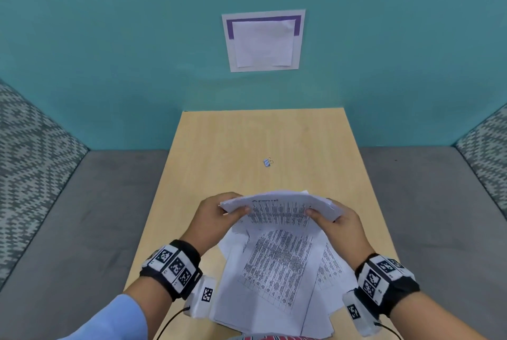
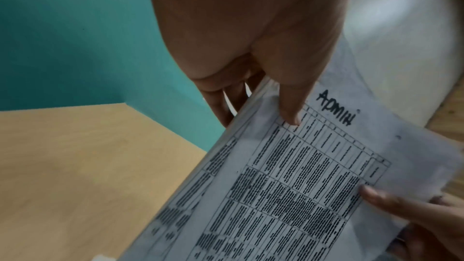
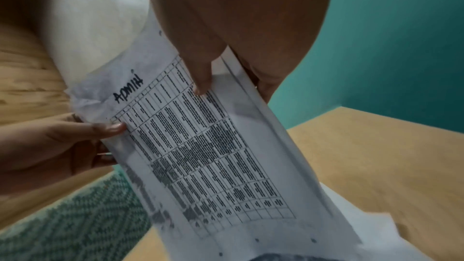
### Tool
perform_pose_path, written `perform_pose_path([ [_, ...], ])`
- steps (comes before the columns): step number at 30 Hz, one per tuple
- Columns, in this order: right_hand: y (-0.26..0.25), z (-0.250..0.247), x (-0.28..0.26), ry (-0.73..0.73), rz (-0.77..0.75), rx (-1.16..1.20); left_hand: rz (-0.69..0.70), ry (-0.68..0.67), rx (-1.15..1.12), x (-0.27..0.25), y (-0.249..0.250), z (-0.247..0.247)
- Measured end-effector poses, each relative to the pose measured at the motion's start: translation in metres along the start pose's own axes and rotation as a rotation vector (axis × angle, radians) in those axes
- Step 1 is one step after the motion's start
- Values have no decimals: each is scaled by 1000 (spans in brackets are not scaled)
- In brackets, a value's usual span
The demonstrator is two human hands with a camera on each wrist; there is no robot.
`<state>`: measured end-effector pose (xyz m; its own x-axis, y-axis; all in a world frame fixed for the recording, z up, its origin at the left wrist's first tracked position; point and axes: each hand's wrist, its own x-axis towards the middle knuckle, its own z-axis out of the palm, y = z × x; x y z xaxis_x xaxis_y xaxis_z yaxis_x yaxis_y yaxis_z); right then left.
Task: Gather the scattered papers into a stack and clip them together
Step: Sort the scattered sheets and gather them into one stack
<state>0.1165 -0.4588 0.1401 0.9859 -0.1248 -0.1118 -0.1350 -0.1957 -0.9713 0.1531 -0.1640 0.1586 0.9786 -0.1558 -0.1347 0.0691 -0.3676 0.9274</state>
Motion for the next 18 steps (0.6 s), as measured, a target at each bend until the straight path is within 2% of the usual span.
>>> perform_pose_path([
  [5, -19, -6, 1, 66, -80, 159, 43, 96, -154, -4, 24, -9],
  [8, -11, -6, 1, -4, -67, 105, 39, 63, -124, -5, 20, -12],
  [10, -2, -6, 1, -61, -36, 9, 76, 60, -11, -7, 18, -15],
  [13, 4, -4, 4, -65, -58, -51, 191, 53, 156, -9, 34, -22],
  [15, 0, -1, 4, -63, -56, -43, 272, -3, 438, -9, 54, -25],
  [18, -15, 5, 2, -93, -83, -50, 332, -197, 917, -5, 80, -19],
])
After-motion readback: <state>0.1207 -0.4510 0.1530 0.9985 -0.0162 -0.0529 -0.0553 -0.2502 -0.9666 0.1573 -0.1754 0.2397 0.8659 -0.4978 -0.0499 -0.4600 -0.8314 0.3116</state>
